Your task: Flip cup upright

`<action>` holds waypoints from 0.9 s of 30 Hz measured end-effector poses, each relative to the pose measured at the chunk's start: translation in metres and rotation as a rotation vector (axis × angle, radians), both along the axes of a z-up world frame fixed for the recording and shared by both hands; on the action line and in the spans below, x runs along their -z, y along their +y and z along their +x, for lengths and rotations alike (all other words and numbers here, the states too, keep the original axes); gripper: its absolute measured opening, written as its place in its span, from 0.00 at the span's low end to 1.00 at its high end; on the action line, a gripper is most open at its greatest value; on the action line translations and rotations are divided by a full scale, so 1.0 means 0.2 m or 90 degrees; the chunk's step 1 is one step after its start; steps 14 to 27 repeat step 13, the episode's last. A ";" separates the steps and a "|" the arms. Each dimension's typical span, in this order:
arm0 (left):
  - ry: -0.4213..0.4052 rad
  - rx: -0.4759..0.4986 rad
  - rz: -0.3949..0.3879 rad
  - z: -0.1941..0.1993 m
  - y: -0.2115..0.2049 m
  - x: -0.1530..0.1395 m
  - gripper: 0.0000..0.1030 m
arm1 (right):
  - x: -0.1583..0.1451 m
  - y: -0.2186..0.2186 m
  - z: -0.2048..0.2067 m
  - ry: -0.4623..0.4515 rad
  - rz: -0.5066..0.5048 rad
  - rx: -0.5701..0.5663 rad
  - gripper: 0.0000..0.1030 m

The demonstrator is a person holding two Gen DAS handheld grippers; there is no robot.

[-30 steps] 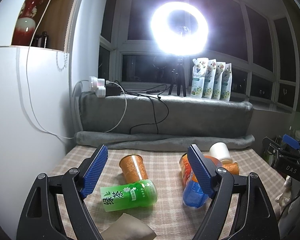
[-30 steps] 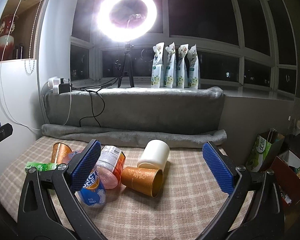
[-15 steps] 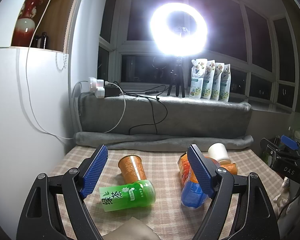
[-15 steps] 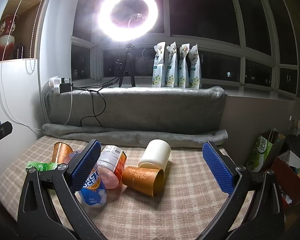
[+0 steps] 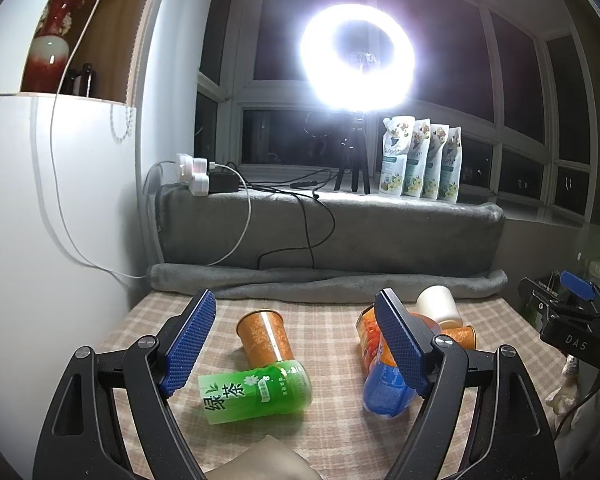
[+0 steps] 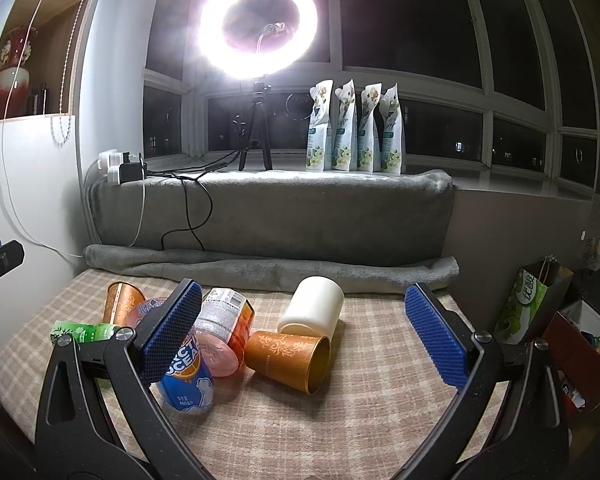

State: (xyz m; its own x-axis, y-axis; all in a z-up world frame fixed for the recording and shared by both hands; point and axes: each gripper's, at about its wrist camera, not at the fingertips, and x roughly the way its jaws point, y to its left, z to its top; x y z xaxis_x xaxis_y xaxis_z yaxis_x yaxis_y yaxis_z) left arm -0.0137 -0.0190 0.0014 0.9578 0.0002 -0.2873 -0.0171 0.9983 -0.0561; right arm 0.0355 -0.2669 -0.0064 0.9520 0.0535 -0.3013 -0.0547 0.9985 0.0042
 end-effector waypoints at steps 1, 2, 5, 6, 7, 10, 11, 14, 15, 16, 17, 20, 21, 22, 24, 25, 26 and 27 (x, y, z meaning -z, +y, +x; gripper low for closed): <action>0.000 0.000 0.000 0.00 0.00 0.00 0.79 | 0.00 0.00 0.00 0.000 0.000 0.000 1.00; 0.000 0.000 0.000 0.00 0.00 0.00 0.80 | 0.00 0.00 0.00 0.000 0.000 0.000 1.00; 0.000 0.000 0.000 0.00 0.00 0.00 0.79 | 0.00 0.00 0.00 0.000 0.000 -0.001 1.00; 0.000 -0.001 0.001 0.00 0.00 0.00 0.79 | 0.00 0.00 0.00 0.001 -0.001 -0.001 1.00; 0.000 -0.001 0.001 0.01 0.00 0.00 0.79 | 0.00 0.01 0.00 0.001 -0.002 -0.001 1.00; -0.003 -0.002 0.003 0.01 0.00 0.00 0.80 | 0.00 0.00 0.00 0.001 -0.001 -0.001 1.00; -0.003 -0.002 0.004 0.01 0.00 0.00 0.80 | 0.01 0.01 0.01 0.001 -0.001 -0.002 1.00; -0.005 -0.003 0.005 0.01 0.00 0.00 0.80 | 0.01 0.01 0.01 0.001 -0.001 -0.002 1.00; -0.005 -0.003 0.005 0.01 0.00 0.00 0.80 | 0.01 0.01 0.01 0.001 -0.001 -0.002 1.00; -0.005 -0.003 0.005 0.01 0.00 0.00 0.80 | 0.01 0.01 0.01 0.001 -0.001 -0.002 1.00; -0.005 -0.003 0.005 0.01 0.00 0.00 0.80 | 0.01 0.01 0.01 0.001 -0.001 -0.002 1.00; -0.005 -0.003 0.005 0.01 0.00 0.00 0.80 | 0.01 0.01 0.01 0.001 -0.001 -0.002 1.00; -0.005 -0.003 0.005 0.01 0.00 0.00 0.80 | 0.01 0.01 0.01 0.001 -0.001 -0.002 1.00; -0.005 -0.003 0.005 0.01 0.00 0.00 0.80 | 0.01 0.01 0.01 0.001 -0.001 -0.002 1.00; -0.005 -0.003 0.005 0.01 0.00 0.00 0.80 | 0.01 0.01 0.01 0.001 -0.001 -0.002 1.00; -0.005 -0.003 0.005 0.01 0.00 0.00 0.80 | 0.01 0.01 0.01 0.001 -0.001 -0.002 1.00; -0.005 -0.003 0.005 0.01 0.00 0.00 0.80 | 0.01 0.01 0.01 0.001 -0.001 -0.002 1.00; -0.005 -0.003 0.005 0.01 0.00 0.00 0.80 | 0.01 0.01 0.01 0.001 -0.001 -0.002 1.00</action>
